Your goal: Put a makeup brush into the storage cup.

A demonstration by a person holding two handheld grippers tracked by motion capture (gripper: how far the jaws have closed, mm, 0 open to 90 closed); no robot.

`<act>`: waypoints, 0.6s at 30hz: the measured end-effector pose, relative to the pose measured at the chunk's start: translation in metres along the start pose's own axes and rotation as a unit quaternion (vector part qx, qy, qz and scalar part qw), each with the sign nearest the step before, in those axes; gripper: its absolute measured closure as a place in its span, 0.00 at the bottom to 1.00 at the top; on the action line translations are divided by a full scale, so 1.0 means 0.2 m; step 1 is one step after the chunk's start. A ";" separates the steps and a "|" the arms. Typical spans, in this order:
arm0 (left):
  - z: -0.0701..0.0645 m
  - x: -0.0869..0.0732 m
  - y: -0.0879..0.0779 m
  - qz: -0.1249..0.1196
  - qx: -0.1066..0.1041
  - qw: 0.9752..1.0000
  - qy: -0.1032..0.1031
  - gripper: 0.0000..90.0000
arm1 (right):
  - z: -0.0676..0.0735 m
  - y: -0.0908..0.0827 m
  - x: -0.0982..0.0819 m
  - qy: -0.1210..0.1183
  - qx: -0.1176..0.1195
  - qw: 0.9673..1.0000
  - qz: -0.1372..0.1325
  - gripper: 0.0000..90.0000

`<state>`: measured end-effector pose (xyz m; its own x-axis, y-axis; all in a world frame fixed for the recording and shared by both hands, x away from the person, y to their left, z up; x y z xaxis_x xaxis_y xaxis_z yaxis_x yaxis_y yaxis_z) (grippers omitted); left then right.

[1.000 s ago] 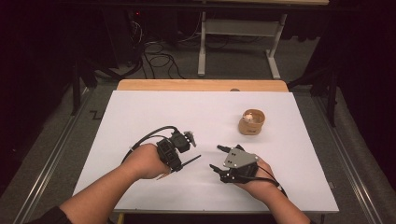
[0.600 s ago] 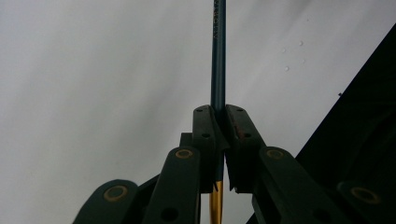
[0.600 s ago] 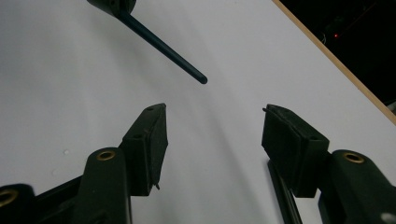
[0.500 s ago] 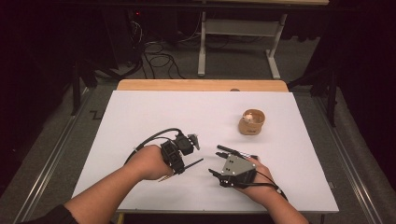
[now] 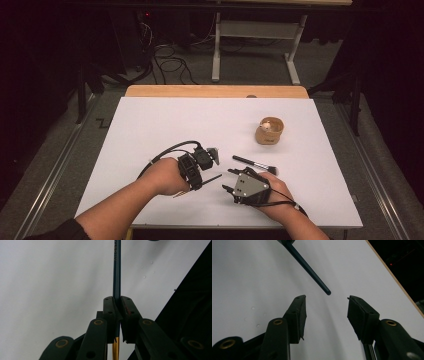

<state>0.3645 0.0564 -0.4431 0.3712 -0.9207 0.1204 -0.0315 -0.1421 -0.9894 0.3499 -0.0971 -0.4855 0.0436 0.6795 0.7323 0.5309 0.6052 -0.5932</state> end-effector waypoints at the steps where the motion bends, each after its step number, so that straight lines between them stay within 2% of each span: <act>1: 0.00 0.00 0.00 0.000 0.000 1.000 0.000 0.92 | 0.00 0.00 0.00 -0.003 0.000 1.000 0.001 0.57; 6: -0.02 0.02 0.00 0.000 -0.003 1.000 0.003 0.92 | 0.00 0.00 0.00 -0.010 -0.003 1.000 0.002 0.59; 7: -0.02 0.02 -0.01 -0.001 -0.002 1.000 0.004 0.92 | -0.01 0.00 0.01 -0.027 0.001 1.000 0.001 0.60; 9: -0.02 0.03 -0.02 0.000 -0.002 1.000 0.006 0.92 | -0.01 -0.01 0.02 -0.018 -0.006 1.000 0.004 0.61; 16: -0.03 0.04 -0.04 -0.001 -0.002 1.000 0.008 0.92 | -0.01 0.00 0.03 -0.030 0.001 0.999 0.011 0.64; 18: -0.03 0.04 -0.04 0.002 -0.001 1.000 0.010 0.93 | 0.00 0.00 0.02 -0.025 0.003 1.000 0.017 0.64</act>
<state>0.3620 0.0487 -0.4335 0.3520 -0.9285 0.1179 -0.0348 -0.1388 -0.9897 0.3509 -0.0935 -0.4823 0.0186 0.7197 0.6941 0.5253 0.5836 -0.6192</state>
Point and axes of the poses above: each handheld gripper's, and its own axes: y roughly forward along the jaws, x roughly out of its top, z roughly to its left, the point moved 5 cm from there along y, roughly forward along the jaws, and after that the axes turned 10 degrees about y, right-handed, at the moved point
